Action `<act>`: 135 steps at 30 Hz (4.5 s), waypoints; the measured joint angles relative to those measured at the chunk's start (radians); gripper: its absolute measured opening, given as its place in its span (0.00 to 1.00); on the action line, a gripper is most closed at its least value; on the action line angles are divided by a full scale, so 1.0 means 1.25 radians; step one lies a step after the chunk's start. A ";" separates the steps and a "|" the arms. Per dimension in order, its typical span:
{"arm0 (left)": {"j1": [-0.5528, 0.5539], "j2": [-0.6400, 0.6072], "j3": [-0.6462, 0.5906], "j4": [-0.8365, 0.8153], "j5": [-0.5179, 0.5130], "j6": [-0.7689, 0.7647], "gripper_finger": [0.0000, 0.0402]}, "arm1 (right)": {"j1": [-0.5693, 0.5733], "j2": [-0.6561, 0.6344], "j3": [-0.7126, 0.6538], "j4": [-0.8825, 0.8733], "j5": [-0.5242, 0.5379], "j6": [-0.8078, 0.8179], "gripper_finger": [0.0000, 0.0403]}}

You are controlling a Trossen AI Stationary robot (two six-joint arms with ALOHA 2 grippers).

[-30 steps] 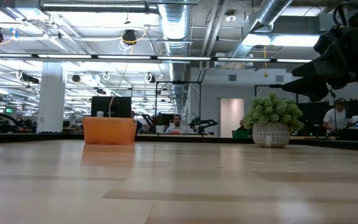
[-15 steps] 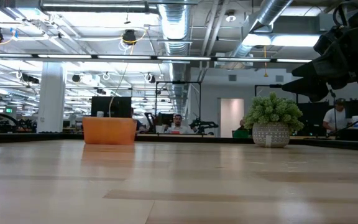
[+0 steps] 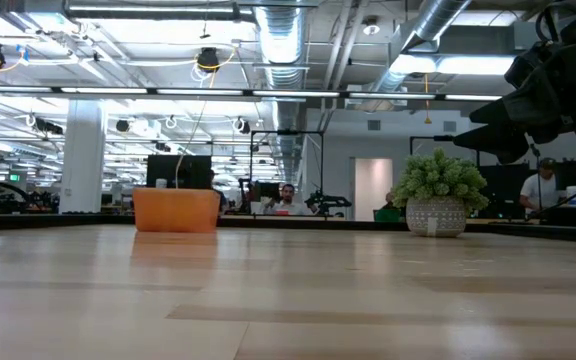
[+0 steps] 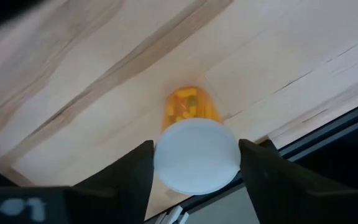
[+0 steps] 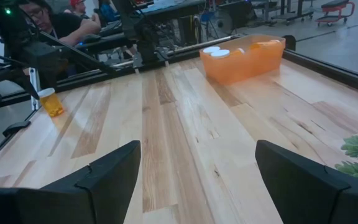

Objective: Pick and place pill bottles into a basket
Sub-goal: Put the orange pill bottle into the orange container, then return to Home Position

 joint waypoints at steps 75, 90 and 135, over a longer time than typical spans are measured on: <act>0.600 -0.041 0.116 -0.475 -0.806 0.486 0.49 | 0.000 0.000 0.000 0.000 0.000 0.000 0.77; 0.815 -0.048 0.115 -0.399 -0.795 0.685 0.49 | 0.000 0.000 0.000 0.000 0.000 0.000 0.77; 0.967 -0.158 -0.112 -0.049 -0.607 0.938 0.83 | 0.000 0.000 0.000 0.000 0.000 0.000 0.77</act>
